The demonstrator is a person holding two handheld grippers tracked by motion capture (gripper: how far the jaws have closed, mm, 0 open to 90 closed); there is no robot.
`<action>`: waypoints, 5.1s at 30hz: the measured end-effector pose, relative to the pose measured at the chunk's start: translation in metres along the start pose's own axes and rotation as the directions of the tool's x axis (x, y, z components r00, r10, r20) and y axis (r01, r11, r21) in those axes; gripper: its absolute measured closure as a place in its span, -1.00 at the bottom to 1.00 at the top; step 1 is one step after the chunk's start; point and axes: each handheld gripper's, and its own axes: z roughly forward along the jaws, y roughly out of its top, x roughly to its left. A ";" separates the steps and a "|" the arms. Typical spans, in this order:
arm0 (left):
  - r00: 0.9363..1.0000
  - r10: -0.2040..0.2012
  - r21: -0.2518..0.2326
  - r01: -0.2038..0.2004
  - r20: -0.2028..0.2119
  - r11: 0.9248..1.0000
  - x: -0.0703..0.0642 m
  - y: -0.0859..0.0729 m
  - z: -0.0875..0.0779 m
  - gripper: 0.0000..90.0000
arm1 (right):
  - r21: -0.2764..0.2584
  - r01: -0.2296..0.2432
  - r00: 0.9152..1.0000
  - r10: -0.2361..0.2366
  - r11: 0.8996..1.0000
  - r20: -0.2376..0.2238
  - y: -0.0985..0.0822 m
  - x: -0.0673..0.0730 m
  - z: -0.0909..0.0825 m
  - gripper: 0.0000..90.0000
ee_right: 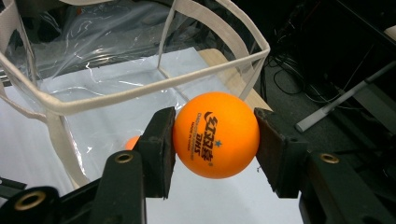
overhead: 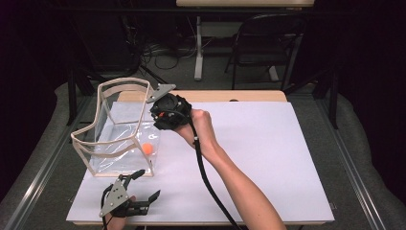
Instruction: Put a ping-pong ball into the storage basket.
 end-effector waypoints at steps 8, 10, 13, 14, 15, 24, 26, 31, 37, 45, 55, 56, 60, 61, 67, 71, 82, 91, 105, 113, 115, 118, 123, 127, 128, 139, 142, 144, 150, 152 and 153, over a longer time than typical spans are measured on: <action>1.000 -0.004 -0.005 0.004 0.002 1.000 0.000 0.000 0.000 -0.64 | -0.002 0.008 1.000 -0.008 1.000 -0.012 0.009 0.006 0.003 0.12; 1.000 -0.005 -0.005 0.005 0.001 1.000 0.000 0.000 0.000 -0.64 | 0.000 0.010 1.000 -0.010 1.000 -0.014 0.011 0.007 0.004 0.12; 1.000 -0.006 -0.005 0.006 0.001 1.000 0.000 0.000 0.000 -0.64 | -0.003 0.016 1.000 -0.016 1.000 -0.018 0.014 0.008 0.005 0.12; 1.000 -0.006 -0.005 0.006 0.001 1.000 0.000 0.000 0.000 -0.64 | -0.004 0.015 1.000 -0.015 1.000 -0.018 0.015 0.009 0.006 0.12; 1.000 -0.005 -0.006 0.005 0.002 1.000 0.000 0.000 0.000 -0.64 | -0.002 0.015 1.000 -0.015 1.000 -0.019 0.016 0.009 0.006 0.12; 1.000 -0.009 -0.004 0.009 0.002 1.000 0.000 0.000 0.000 -0.64 | -0.005 0.032 0.999 -0.032 0.999 -0.032 0.026 0.016 0.010 0.12; 1.000 -0.009 -0.004 0.009 0.002 1.000 0.000 0.000 0.000 -0.64 | -0.003 0.033 0.999 -0.033 0.999 -0.037 0.028 0.017 0.012 0.12; 1.000 -0.007 -0.003 0.007 0.002 1.000 0.001 0.000 0.000 -0.64 | -0.003 0.038 0.998 -0.038 0.999 -0.045 0.033 0.020 0.015 0.12; 1.000 -0.006 -0.001 0.006 0.003 1.000 0.001 0.000 0.000 -0.64 | 0.002 0.051 0.997 -0.050 0.999 -0.053 0.037 0.024 0.018 0.12; 1.000 -0.006 0.000 0.006 0.003 1.000 0.001 0.000 -0.001 -0.64 | 0.009 0.057 0.996 -0.056 0.998 -0.065 0.042 0.027 0.023 0.12; 1.000 -0.007 -0.003 0.007 0.001 1.000 0.001 0.000 -0.001 -0.64 | 0.016 0.057 0.995 -0.055 0.998 -0.085 0.044 0.031 0.031 0.12; 1.000 -0.007 -0.004 0.007 0.001 1.000 0.001 0.000 -0.002 -0.64 | 0.014 0.054 0.995 -0.052 0.998 -0.090 0.044 0.031 0.032 0.12; 1.000 -0.008 -0.004 0.008 0.001 1.000 0.001 0.000 -0.002 -0.64 | 0.019 0.052 0.994 -0.050 0.998 -0.094 0.046 0.033 0.035 0.12; 1.000 -0.005 -0.004 0.005 0.001 1.000 0.001 0.000 -0.002 -0.65 | 0.020 0.051 0.994 -0.049 0.999 -0.097 0.046 0.033 0.036 0.12; 1.000 -0.007 -0.006 0.007 0.000 1.000 0.001 0.000 -0.002 -0.64 | 0.026 0.039 0.993 -0.036 0.999 -0.116 0.050 0.036 0.042 0.12; 1.000 -0.012 -0.005 0.012 0.001 1.000 0.002 -0.001 -0.002 -0.64 | 0.033 0.049 0.992 -0.044 0.998 -0.117 0.053 0.038 0.046 0.12; 1.000 -0.008 -0.006 0.009 0.004 1.000 0.001 0.000 -0.002 -0.64 | 0.079 0.039 0.989 -0.028 0.996 -0.146 0.052 0.039 0.060 0.12; 1.000 -0.004 -0.005 0.004 0.006 1.000 0.001 0.000 -0.002 -0.64 | 0.103 0.022 0.987 -0.005 0.994 -0.163 0.052 0.037 0.068 0.12; 1.000 -0.009 -0.007 0.009 0.004 1.000 0.001 0.000 -0.002 -0.64 | 0.151 0.015 0.986 0.010 0.988 -0.168 0.053 0.036 0.080 0.12; 1.000 -0.007 -0.005 0.007 0.006 1.000 0.001 0.000 -0.002 -0.64 | 0.181 0.009 0.985 0.022 0.984 -0.171 0.050 0.035 0.089 0.12; 1.000 -0.009 -0.006 0.009 0.004 1.000 0.001 0.000 -0.002 -0.64 | 0.187 0.010 0.985 0.023 0.982 -0.171 0.050 0.035 0.091 0.12; 1.000 -0.006 -0.005 0.006 0.006 1.000 0.001 0.000 -0.002 -0.64 | 0.195 0.008 0.985 0.026 0.981 -0.172 0.049 0.035 0.093 0.12; 1.000 -0.007 -0.006 0.007 0.006 1.000 0.001 0.000 -0.002 -0.64 | 0.207 0.009 0.984 0.028 0.978 -0.174 0.048 0.034 0.097 0.12; 1.000 -0.007 -0.007 0.007 0.006 1.000 0.001 0.000 -0.002 -0.64 | 0.212 0.000 0.984 0.038 0.977 -0.172 0.048 0.033 0.099 0.12; 1.000 -0.008 -0.006 0.008 0.006 1.000 0.001 0.000 -0.002 -0.64 | 0.212 -0.001 0.984 0.039 0.977 -0.174 0.048 0.033 0.099 0.12; 1.000 -0.010 -0.007 0.010 0.005 1.000 0.001 0.000 -0.002 -0.64 | 0.227 0.004 0.984 0.036 0.974 -0.173 0.049 0.036 0.104 0.12; 1.000 -0.012 -0.007 0.012 0.005 1.000 0.001 -0.001 -0.002 -0.64 | 0.227 0.001 0.984 0.040 0.974 -0.175 0.049 0.037 0.105 0.12; 1.000 -0.010 -0.007 0.010 0.006 1.000 0.001 0.000 -0.002 -0.64 | 0.230 0.004 0.983 0.038 0.973 -0.178 0.049 0.038 0.106 0.12; 1.000 -0.010 -0.008 0.010 0.007 1.000 0.001 0.000 -0.002 -0.64 | 0.233 0.001 0.983 0.042 0.973 -0.179 0.049 0.040 0.107 0.11; 1.000 -0.013 -0.009 0.013 0.006 1.000 0.001 -0.001 -0.002 -0.64 | 0.235 -0.004 0.983 0.047 0.972 -0.179 0.049 0.040 0.107 0.11; 1.000 -0.011 -0.008 0.011 0.006 1.000 0.001 -0.001 -0.002 -0.64 | 0.236 -0.004 0.983 0.047 0.972 -0.179 0.049 0.040 0.107 0.07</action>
